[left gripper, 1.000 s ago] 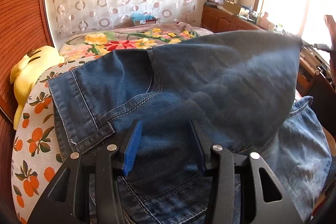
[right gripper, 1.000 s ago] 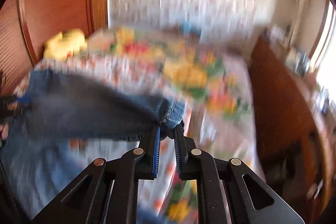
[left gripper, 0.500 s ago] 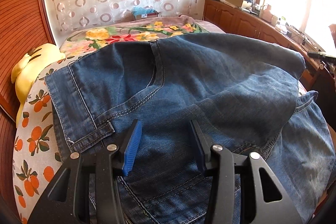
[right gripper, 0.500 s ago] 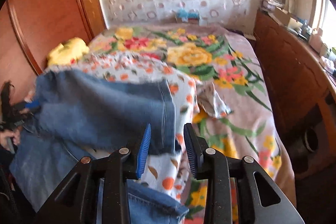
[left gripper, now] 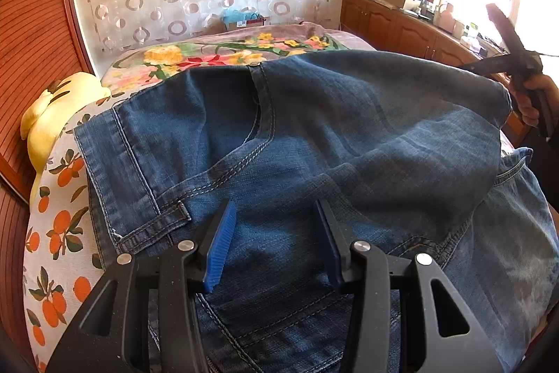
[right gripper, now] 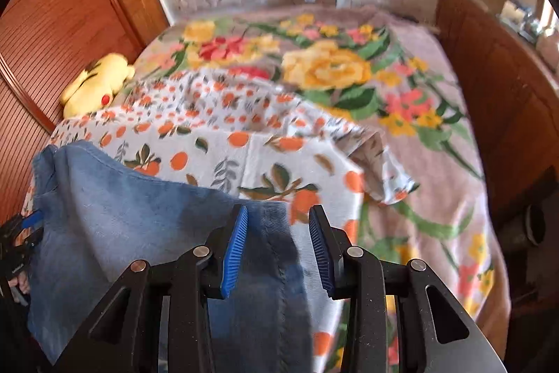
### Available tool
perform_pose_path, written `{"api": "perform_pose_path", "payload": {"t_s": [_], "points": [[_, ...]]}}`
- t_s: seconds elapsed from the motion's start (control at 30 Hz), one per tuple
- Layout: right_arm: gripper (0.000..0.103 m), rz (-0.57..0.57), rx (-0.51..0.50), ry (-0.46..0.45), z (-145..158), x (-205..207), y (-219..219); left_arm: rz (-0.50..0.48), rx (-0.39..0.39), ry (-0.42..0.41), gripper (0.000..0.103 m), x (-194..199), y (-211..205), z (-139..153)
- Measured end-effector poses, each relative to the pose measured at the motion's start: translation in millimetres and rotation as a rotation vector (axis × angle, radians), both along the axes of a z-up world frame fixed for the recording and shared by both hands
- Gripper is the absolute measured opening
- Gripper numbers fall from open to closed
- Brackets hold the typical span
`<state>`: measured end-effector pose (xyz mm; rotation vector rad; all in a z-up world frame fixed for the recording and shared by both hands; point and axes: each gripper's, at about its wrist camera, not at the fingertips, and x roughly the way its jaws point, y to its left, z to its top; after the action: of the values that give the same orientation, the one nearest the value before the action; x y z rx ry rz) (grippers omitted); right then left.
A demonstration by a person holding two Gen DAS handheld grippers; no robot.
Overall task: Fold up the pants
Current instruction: 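Lift the leg hem with the right gripper, fold it over the jeans, open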
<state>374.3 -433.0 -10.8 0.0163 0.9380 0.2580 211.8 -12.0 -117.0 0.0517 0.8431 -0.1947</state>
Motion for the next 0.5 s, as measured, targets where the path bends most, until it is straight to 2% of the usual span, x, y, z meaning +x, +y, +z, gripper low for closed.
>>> {"api": "perform_pose_path", "payload": {"t_s": [0.07,0.13,0.27,0.43,0.47,0.5], "points": [[0.038,0.043,0.009,0.072,-5,12,7,0.000,-0.004,0.002,0.047,0,1,0],[0.038,0.069,-0.016,0.102,-15,14,13,-0.001,-0.006,0.003,0.047,0,1,-1],[0.038,0.089,-0.012,0.095,-15,16,13,-0.001,-0.008,0.005,0.047,-1,2,-1],[0.038,0.055,0.000,0.042,-7,26,7,-0.001,-0.009,0.006,0.047,-1,2,-1],[0.037,0.053,0.005,0.034,-8,18,11,-0.001,-0.009,0.006,0.047,-1,2,-1],[0.030,0.051,-0.002,0.025,-7,20,11,-0.001,-0.008,0.006,0.047,-1,2,-1]]}}
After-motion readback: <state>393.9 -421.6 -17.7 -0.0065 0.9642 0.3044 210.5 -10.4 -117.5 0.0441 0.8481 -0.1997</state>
